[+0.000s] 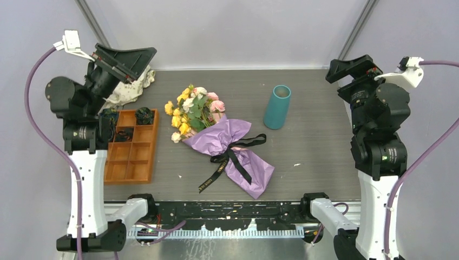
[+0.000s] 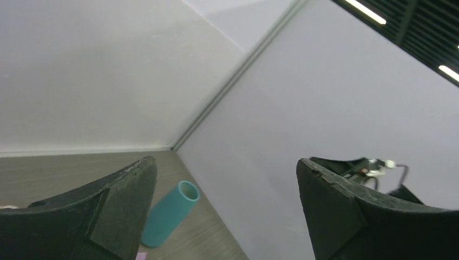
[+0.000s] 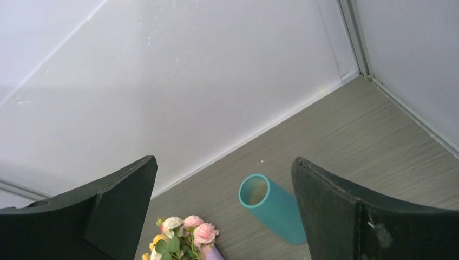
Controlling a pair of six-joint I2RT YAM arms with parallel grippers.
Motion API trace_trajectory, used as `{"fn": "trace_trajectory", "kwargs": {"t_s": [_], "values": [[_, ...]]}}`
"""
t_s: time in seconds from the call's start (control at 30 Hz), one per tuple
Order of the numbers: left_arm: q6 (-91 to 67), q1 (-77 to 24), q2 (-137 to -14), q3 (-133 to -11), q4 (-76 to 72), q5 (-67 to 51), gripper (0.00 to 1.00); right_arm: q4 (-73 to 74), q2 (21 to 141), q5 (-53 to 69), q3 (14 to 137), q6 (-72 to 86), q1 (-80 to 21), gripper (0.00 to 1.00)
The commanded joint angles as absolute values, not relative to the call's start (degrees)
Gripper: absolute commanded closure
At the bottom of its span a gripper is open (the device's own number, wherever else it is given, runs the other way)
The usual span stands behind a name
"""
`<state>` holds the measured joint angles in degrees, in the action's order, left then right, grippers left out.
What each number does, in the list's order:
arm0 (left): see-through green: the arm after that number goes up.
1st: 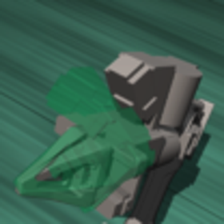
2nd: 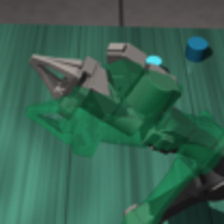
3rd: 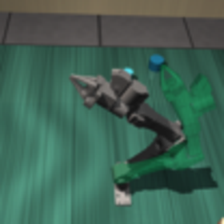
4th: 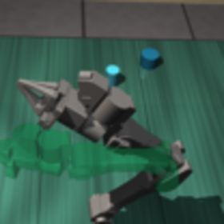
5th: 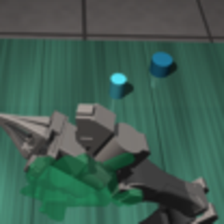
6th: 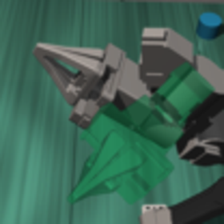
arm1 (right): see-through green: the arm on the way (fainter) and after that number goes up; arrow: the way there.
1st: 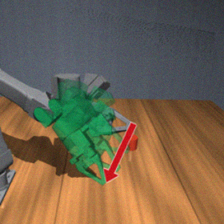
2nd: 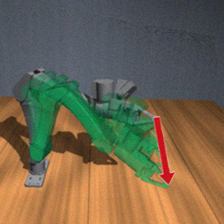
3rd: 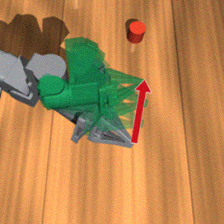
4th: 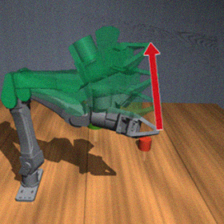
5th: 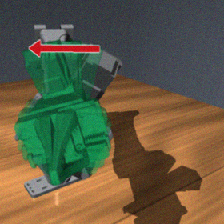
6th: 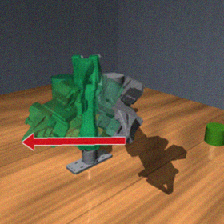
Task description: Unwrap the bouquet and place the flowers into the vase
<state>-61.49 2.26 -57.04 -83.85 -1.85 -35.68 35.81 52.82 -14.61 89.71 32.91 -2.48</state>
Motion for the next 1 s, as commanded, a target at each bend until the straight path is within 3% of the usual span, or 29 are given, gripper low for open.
{"fn": "trace_trajectory", "kwargs": {"t_s": [0.0, 0.13, 0.27, 0.47, 0.6, 0.73, 0.97], "values": [[-49.36, 2.24, -58.61, -93.66, 12.07, -29.82, 0.0, 38.91, 58.25, -12.41, 97.19, 33.07, -2.64, 0.0], [-38.51, 2.2, -61.26, -101.2, 29.27, -24.48, 0.0, 40.57, 64.76, 0.19, 103.72, 37.02, -2.69, 0.0], [-32.91, 2.2, -60.29, -98.2, 36.03, -22.41, 0.0, 40.75, 69.79, 12.5, 108.5, 41.27, -5.55, 0.01], [-35.8, -0.3, -61.88, -81.82, 29.92, -27.51, 0.01, 51.12, 73.77, -3.61, 115.18, 33.88, -28.32, 0.03], [-31.37, -8.79, -64.22, -75.09, 31.52, -19.5, 0.03, 58.13, 79.99, -17.84, 115.15, 30.84, -49.47, 0.1], [-32.33, -11.13, -62.46, -66.76, 24.7, -18.75, 0.03, 61.9, 82.28, -27.22, 105.24, 32.67, -61.41, 0.18], [-30.38, -13.62, -62.68, -59.49, 20.79, -23.39, 0.09, 52.45, 77.45, -21.96, 76.63, 37.16, -62.75, 0.38]]}}
